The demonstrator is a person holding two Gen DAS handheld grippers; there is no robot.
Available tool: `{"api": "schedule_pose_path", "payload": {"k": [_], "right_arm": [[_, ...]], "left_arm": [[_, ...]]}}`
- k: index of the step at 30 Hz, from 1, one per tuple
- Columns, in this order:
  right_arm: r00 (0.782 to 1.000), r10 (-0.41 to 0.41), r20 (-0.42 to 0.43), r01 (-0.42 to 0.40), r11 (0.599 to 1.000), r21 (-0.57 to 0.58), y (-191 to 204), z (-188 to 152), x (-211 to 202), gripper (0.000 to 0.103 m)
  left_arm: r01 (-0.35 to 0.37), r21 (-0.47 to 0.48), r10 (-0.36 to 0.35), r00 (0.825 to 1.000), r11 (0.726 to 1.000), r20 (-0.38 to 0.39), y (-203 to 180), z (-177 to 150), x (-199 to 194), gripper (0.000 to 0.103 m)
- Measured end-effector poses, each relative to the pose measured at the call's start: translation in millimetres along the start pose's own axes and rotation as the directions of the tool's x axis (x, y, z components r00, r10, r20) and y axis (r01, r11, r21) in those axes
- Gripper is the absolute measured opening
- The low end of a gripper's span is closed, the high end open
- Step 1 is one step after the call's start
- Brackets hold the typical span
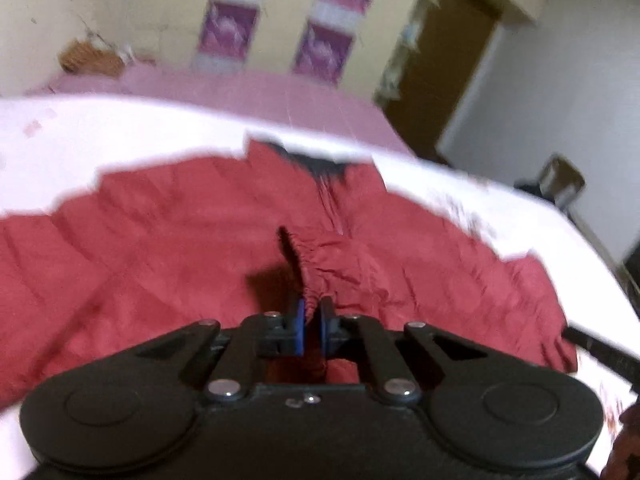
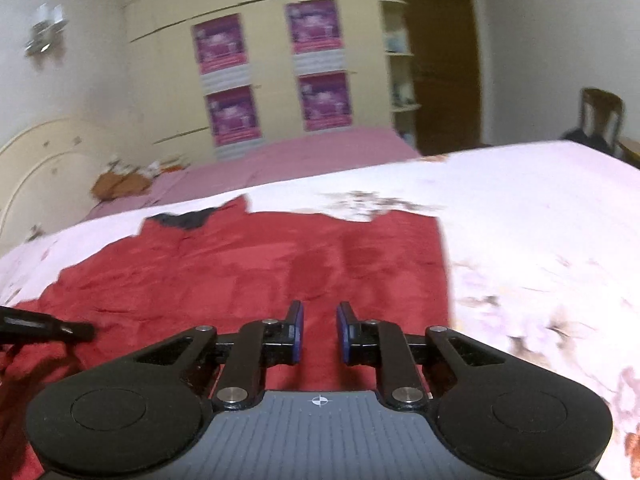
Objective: Fold large clothes
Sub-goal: 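Lay the sleeve on the jacket body and open the right tool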
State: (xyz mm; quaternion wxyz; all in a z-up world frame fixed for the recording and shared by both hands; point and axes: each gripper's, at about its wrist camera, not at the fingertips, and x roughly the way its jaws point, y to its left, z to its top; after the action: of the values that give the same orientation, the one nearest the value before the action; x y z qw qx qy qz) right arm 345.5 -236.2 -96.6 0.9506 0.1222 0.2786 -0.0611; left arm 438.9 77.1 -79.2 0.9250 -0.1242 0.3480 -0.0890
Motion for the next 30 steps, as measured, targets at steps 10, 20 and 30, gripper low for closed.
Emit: {"api": "schedule_pose_path", "payload": {"k": [10,20,30], "right_arm": [[0.999,0.012,-0.029,-0.012,1.000,0.016,-20,9,9,0.010],[0.973,-0.040,-0.227,0.011,0.992,-0.127,-14,1,75,0.002],[0.997,0.004,-0.079,-0.010,0.997,-0.072,-27,39,45,0.002]], "left_arm": [[-0.143,-0.059,0.144,0.990,0.988,0.012,55,-8,-15,0.007],[-0.146,-0.030,0.144,0.988,0.989,-0.060,62,-25,0,0.009],[-0.158,0.096,0.153,0.986,0.983,0.063,49,-10,-22,0.041]]}}
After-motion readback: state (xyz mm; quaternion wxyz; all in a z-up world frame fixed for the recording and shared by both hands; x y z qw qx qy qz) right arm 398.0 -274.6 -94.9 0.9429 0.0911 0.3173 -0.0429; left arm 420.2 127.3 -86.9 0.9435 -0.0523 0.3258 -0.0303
